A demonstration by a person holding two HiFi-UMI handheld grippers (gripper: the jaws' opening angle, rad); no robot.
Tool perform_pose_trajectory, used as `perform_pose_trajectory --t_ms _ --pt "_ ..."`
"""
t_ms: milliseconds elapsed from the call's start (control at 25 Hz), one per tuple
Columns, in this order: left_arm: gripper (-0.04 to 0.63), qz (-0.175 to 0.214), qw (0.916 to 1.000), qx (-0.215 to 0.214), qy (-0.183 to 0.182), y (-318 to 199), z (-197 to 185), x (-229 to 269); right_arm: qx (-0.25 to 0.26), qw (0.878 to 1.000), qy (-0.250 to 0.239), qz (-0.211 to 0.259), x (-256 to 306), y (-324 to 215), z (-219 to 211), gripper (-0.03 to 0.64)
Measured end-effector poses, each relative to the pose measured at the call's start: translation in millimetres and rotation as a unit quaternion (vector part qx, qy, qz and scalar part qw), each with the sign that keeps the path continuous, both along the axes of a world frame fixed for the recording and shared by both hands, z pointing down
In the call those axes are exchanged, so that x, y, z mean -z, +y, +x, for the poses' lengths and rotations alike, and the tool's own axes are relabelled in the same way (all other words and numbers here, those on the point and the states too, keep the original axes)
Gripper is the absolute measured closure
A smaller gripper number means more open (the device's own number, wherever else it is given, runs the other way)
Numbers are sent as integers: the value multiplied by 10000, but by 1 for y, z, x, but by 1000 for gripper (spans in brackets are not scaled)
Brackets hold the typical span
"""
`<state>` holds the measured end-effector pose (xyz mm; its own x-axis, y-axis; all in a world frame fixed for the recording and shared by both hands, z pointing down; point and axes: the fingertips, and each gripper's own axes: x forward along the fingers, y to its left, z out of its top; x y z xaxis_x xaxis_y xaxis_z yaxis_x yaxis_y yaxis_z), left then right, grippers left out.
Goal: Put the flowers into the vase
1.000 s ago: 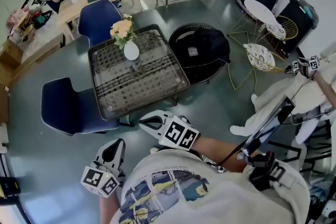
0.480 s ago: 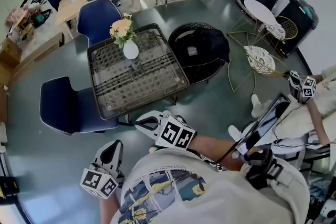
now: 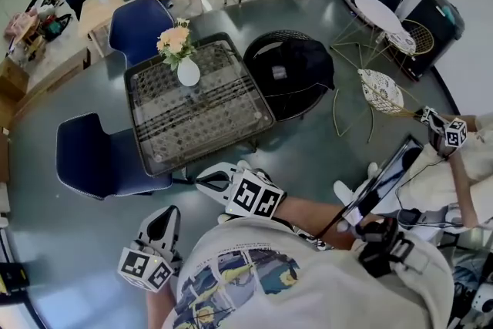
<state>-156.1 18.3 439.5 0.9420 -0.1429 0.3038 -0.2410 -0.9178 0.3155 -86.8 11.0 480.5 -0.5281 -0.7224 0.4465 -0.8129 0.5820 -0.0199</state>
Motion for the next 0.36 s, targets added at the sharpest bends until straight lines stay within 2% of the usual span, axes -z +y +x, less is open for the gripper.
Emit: perform_pose_trajectory --t_ms 360 --pt "586 -4 10000 -25 -49 -6 -1 -9 22 10000 -33 -20 -10 -7 -3 606"
